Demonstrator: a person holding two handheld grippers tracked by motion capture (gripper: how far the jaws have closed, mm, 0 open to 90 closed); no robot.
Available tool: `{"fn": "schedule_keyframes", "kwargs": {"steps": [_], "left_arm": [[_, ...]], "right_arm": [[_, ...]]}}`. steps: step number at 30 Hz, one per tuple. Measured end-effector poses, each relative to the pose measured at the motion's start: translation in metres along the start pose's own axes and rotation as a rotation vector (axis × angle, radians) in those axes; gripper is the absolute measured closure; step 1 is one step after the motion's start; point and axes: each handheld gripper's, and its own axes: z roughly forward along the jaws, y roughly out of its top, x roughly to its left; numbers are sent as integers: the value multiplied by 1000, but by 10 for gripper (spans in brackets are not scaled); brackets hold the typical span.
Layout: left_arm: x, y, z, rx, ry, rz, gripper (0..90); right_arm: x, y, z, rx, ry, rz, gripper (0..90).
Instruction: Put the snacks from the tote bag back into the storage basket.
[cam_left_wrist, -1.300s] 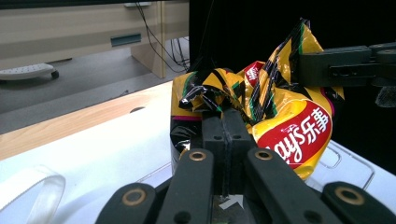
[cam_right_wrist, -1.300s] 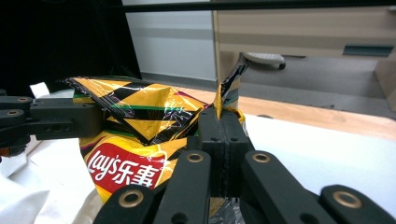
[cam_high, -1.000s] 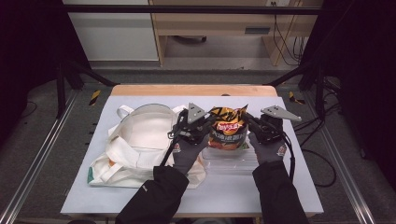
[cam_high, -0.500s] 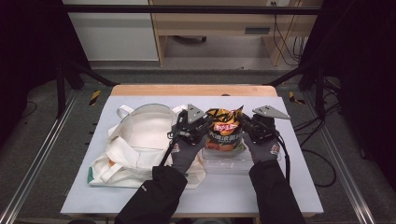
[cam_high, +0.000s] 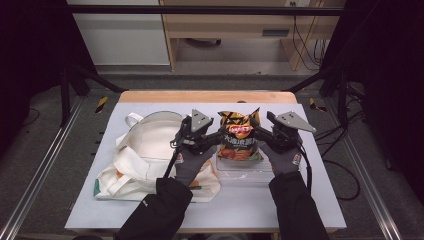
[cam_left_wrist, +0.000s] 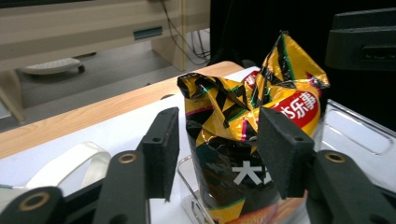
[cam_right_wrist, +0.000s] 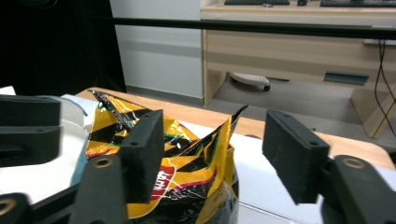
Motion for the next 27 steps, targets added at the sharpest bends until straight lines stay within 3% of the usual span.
{"fn": "schedule_keyframes", "kwargs": {"steps": [6,10,15,17,22,27], "left_arm": [[16,-6,-21,3,-21,35,410],[33,-15,-38,11,-23,33,381],[54,-29,-57,20,-9,15,360],[61,-33,-64,25,-9,7,353],[80,-50,-81,45,30,9,342],[91,-60,-93,57,50,12,336]], "right_arm": [[-4,3,-11,-2,-1,-9,291],[-7,3,-20,6,8,-25,262],[-8,1,-30,10,20,-32,240],[-7,-3,-32,26,27,-55,235],[-11,-10,-38,34,33,-53,228],[-12,-15,-44,38,32,-64,212]]}}
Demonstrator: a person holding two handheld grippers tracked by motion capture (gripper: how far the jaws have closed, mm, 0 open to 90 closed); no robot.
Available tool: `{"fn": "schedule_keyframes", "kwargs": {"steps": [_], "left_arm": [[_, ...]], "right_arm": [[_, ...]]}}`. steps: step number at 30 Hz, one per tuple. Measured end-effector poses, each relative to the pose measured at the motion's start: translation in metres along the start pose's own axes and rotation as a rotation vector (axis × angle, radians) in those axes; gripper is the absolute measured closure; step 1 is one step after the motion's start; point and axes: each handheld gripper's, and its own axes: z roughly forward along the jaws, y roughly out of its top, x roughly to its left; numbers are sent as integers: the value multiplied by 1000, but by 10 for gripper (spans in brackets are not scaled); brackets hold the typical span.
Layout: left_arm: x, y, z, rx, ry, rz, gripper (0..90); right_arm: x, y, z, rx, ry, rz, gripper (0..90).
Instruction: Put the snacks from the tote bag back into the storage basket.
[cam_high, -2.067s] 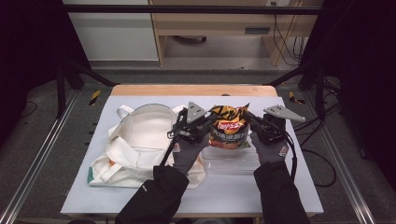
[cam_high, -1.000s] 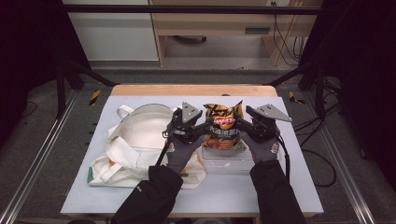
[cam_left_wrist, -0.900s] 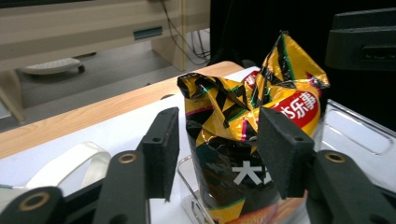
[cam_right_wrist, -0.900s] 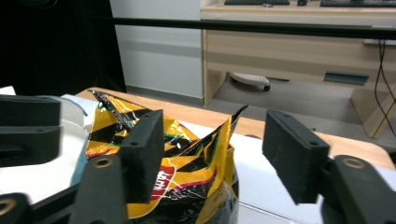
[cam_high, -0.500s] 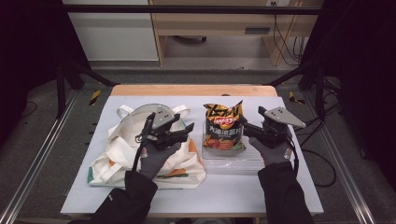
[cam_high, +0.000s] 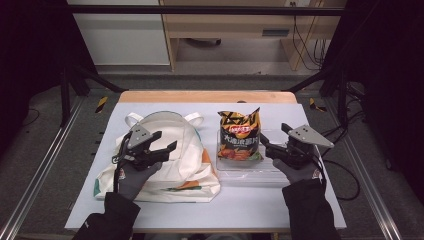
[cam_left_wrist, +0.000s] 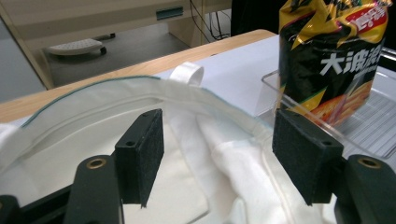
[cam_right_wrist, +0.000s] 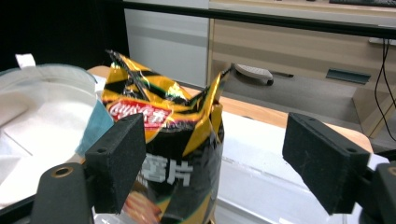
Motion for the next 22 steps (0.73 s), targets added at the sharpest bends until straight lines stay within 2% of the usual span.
{"fn": "schedule_keyframes", "kwargs": {"steps": [6,9,14,18,22], "left_arm": [[10,-17,-14,18,19,4,325],[15,-24,-21,17,32,-16,323],[26,-35,-32,23,67,-26,325],[34,-43,-38,29,85,-52,332],[42,-50,-45,33,108,-64,340]], "right_arm": [[-3,-12,-8,22,-12,-8,193],[-7,-19,-12,31,-23,-2,188],[-12,-31,-15,61,-44,-1,190],[-12,-38,-14,95,-52,-16,198],[-11,-40,-14,104,-49,-23,211]]}}
